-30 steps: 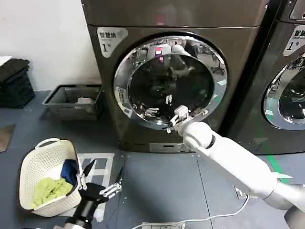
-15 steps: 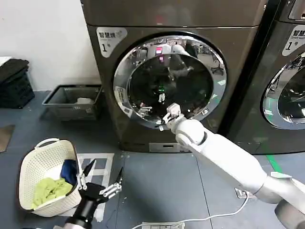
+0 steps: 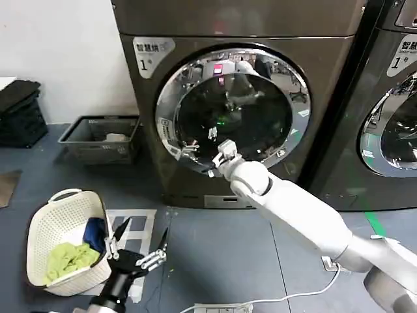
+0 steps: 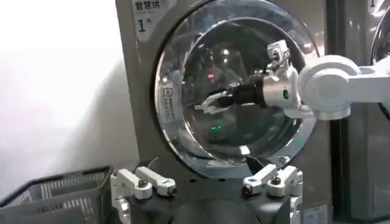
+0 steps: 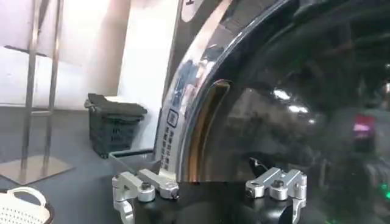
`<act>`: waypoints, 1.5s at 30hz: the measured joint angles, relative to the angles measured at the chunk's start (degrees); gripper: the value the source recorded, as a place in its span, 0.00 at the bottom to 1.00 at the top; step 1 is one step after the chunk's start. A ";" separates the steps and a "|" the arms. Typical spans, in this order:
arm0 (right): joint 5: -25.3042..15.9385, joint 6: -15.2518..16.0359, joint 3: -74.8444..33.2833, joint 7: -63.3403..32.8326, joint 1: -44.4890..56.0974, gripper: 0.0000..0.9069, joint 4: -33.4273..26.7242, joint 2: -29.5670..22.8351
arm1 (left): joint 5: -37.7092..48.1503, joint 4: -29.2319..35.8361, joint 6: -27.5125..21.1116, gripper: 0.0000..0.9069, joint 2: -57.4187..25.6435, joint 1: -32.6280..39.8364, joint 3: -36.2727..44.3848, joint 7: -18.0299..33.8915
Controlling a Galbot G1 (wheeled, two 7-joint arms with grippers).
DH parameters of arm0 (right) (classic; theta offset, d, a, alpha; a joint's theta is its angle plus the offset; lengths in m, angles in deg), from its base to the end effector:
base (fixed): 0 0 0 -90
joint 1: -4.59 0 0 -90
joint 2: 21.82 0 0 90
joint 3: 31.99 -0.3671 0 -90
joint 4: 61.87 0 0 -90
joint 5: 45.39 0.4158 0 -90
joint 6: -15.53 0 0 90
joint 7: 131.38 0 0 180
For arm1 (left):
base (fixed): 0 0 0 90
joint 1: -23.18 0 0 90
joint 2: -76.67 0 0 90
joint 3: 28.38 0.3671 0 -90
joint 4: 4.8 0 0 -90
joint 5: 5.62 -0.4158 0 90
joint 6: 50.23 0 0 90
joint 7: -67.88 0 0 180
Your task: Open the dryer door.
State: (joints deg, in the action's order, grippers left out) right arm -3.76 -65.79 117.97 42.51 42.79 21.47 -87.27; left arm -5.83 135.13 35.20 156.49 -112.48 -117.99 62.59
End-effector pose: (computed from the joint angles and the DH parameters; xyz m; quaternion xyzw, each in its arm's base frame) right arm 0.5415 0.1526 -0.1630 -0.3382 0.9343 -0.1091 0.0292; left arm 0.1524 0.0069 -0.2253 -0.1114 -0.9919 -0.0614 0.0056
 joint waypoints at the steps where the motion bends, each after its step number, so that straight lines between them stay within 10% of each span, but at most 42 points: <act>1: 0.00 -0.02 0.14 0.18 -0.15 1.00 -0.35 -0.27 | 0.01 0.00 0.00 1.00 -0.02 0.02 0.01 0.00; 45: -1.20 -1.15 2.36 5.03 -3.75 1.00 -12.37 -10.93 | 0.72 -0.40 0.24 1.00 -0.24 0.48 0.03 -0.02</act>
State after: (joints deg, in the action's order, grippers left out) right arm -4.96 -66.94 120.33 47.54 39.04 9.10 -98.20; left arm -5.11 134.73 35.45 156.25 -111.99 -117.96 62.57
